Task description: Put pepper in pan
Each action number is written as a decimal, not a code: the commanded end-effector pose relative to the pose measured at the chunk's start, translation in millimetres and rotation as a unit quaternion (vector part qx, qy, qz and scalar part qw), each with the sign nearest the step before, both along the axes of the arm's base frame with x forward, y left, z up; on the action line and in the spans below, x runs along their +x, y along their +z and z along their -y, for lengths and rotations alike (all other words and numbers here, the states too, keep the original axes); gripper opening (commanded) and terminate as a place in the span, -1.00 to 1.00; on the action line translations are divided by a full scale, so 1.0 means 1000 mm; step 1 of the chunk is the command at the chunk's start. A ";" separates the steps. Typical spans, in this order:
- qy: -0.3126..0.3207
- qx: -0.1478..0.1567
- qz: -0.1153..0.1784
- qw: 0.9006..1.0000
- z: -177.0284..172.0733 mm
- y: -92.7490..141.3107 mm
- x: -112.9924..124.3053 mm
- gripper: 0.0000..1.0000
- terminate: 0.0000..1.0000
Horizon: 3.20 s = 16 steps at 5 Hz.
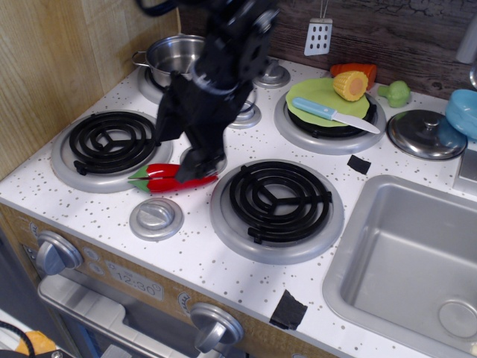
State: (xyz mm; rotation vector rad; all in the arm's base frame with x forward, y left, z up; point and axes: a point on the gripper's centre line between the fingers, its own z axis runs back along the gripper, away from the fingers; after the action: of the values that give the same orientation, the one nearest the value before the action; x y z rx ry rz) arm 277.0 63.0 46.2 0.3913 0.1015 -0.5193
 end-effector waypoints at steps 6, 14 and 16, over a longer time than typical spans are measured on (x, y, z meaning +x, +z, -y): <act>0.039 -0.115 0.069 0.990 -0.012 -0.027 -0.002 -1.00 -1.00; 0.069 0.121 0.076 0.987 -0.123 0.057 0.129 -1.00 -1.00; 0.016 0.119 0.083 0.989 -0.125 0.060 0.132 1.00 -1.00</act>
State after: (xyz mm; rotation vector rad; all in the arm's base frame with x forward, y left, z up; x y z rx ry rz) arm 407.9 183.7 75.5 0.6243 0.0634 -0.4510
